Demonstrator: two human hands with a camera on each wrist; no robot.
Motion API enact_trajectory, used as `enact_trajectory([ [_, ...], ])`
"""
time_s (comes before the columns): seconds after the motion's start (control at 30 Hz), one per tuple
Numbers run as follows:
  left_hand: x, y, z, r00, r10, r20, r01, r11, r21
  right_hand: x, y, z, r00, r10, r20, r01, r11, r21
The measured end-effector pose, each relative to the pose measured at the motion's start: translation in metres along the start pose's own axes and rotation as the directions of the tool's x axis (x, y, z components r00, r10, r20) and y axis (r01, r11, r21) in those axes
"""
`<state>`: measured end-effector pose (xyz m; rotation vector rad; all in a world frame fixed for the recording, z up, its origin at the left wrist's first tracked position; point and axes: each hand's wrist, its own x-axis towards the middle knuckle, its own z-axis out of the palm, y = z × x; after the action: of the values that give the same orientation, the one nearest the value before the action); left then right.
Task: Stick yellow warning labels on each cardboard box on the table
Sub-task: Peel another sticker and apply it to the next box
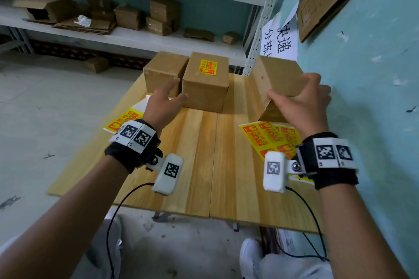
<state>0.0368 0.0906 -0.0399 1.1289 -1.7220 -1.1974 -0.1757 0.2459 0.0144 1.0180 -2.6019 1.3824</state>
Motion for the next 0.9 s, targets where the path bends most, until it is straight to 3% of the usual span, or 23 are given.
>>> enact_trajectory([
  [0.13, -0.019, -0.005, -0.010, 1.000, 0.007, 0.003, -0.007, 0.999, -0.038, -0.028, -0.007, -0.010, 0.986, -0.152, 0.064, 0.137, 0.972, 0.193],
  [0.23, -0.029, -0.003, -0.015, 1.000, 0.022, -0.005, -0.023, 0.995, -0.101, -0.041, -0.009, -0.010, 0.934, -0.302, 0.190, 0.245, 0.930, 0.273],
  [0.33, -0.032, 0.000, -0.019, 1.000, 0.011, 0.011, -0.009, 0.984, -0.176, -0.049, -0.004, 0.000, 0.840, -0.400, 0.365, 0.315, 0.909, 0.272],
  [0.47, -0.027, 0.002, -0.024, 0.999, -0.023, 0.022, 0.028, 0.968, -0.248, -0.055, 0.008, 0.014, 0.727, -0.401, 0.558, 0.318, 0.916, 0.244],
  [0.63, -0.025, -0.008, -0.018, 0.979, -0.048, 0.200, 0.055, 0.998, -0.034, -0.050, 0.017, 0.021, 0.556, -0.340, 0.759, 0.358, 0.921, 0.151],
  [0.73, -0.026, -0.007, -0.016, 0.957, -0.047, 0.286, 0.032, 0.998, 0.058, -0.039, 0.022, 0.019, 0.529, -0.307, 0.792, 0.354, 0.927, 0.123],
  [0.9, -0.025, -0.005, -0.016, 0.940, -0.077, 0.333, 0.048, 0.994, 0.096, -0.027, 0.024, 0.021, 0.553, -0.265, 0.790, 0.301, 0.948, 0.107],
])
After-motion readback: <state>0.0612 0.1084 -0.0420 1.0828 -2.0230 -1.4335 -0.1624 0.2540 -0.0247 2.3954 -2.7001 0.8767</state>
